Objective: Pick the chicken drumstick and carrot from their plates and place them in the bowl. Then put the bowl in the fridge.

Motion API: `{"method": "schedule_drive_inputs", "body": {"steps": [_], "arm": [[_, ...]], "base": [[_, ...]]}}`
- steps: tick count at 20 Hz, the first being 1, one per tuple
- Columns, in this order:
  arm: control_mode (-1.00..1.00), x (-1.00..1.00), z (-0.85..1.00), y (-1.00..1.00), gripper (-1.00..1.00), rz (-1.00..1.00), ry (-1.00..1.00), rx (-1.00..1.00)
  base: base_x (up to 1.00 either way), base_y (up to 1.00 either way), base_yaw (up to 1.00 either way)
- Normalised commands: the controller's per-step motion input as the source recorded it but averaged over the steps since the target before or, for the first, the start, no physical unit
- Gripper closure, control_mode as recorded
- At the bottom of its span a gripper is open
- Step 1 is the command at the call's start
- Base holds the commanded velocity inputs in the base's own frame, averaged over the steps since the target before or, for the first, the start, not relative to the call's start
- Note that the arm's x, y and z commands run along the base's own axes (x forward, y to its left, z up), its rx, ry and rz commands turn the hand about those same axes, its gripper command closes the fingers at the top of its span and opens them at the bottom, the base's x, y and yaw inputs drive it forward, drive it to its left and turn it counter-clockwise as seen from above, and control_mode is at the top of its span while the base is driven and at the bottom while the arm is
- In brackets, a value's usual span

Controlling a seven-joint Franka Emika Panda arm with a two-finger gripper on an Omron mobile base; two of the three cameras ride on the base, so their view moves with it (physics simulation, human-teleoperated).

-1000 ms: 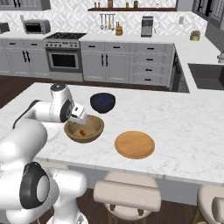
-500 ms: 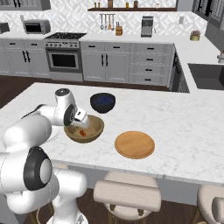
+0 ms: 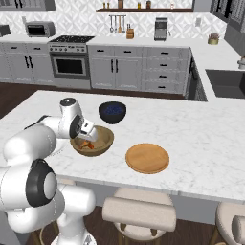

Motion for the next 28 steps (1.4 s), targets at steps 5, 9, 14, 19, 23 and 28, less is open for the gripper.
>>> {"method": "schedule_drive_inputs", "body": {"steps": [5, 9, 14, 19, 23, 28], "arm": [[-1.00, 0.00, 0.13, -0.02, -1.00, 0.00, 0.00, -0.01], [-1.00, 0.00, 0.29, -0.63, -1.00, 0.00, 0.00, -0.03], [-1.00, 0.07, 0.03, -0.98, -1.00, 0.00, 0.01, 0.23], [-1.00, 0.57, -0.12, -0.15, -1.00, 0.00, 0.04, 0.19], [-1.00, 0.15, -0.14, 0.03, -1.00, 0.01, 0.00, 0.05], [-1.00, 0.14, -0.43, 0.09, -1.00, 0.03, 0.02, 0.01]], "base": [[0.00, 0.00, 0.00], [0.00, 0.00, 0.00], [0.00, 0.00, 0.00], [0.00, 0.00, 0.00], [0.00, 0.00, 0.00], [0.00, 0.00, 0.00]]}}
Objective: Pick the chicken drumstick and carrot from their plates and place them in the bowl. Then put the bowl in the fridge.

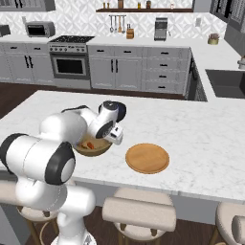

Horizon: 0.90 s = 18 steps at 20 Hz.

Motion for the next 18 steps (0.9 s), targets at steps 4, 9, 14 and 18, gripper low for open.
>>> {"method": "schedule_drive_inputs", "body": {"steps": [4, 9, 14, 18], "arm": [[-1.00, 0.14, -0.55, -0.08, -1.00, 0.01, 0.10, 0.00], [-1.00, 0.05, -0.25, -0.18, -1.00, 0.00, 0.16, 0.02], [-1.00, 0.00, 0.17, 0.03, -1.00, 0.00, 0.00, 0.00], [-1.00, 0.00, 0.17, 0.00, -1.00, 0.00, 0.00, 0.00]], "base": [[0.00, 0.00, 0.00], [0.00, 0.00, 0.00], [0.00, 0.00, 0.00], [0.00, 0.00, 0.00]]}}
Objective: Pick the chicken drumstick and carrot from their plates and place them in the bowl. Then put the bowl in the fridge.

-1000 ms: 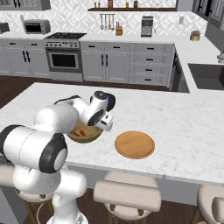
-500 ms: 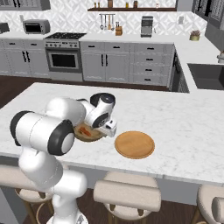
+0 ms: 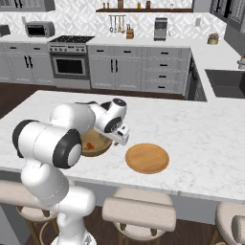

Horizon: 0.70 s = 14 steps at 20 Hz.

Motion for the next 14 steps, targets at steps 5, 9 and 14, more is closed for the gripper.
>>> {"method": "schedule_drive_inputs", "body": {"steps": [5, 9, 14], "arm": [[-1.00, 0.00, -0.14, 0.00, -1.00, 0.00, 0.06, 0.00], [-1.00, 0.06, -0.42, 0.11, -1.00, 0.03, 0.09, 0.00], [-1.00, 0.02, -0.29, 0.13, -1.00, 0.06, 0.06, 0.00]], "base": [[0.00, 0.00, 0.00], [0.00, 0.00, 0.00], [0.00, 0.00, 0.00]]}}
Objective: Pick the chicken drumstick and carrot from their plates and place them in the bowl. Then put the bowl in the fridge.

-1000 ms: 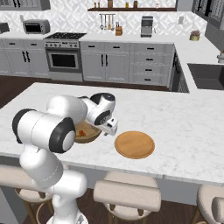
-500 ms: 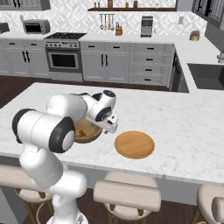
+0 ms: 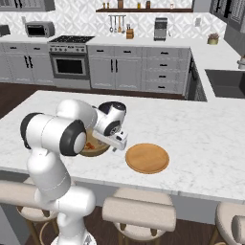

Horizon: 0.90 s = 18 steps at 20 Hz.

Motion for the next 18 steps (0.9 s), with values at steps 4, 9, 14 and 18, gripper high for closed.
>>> {"method": "schedule_drive_inputs", "body": {"steps": [4, 9, 14, 18], "arm": [[-1.00, 0.00, -0.09, 0.20, -1.00, 0.07, 0.00, 0.00], [-1.00, 0.00, -0.10, 0.08, 1.00, 0.02, 0.00, 0.00], [-1.00, -0.03, -0.03, 0.10, 1.00, 0.00, -0.03, 0.01], [-1.00, -0.38, 0.55, 0.10, 1.00, -0.10, -0.14, 0.01]], "base": [[0.00, 0.00, 0.00], [0.00, 0.00, 0.00], [0.00, 0.00, 0.00], [0.00, 0.00, 0.00]]}}
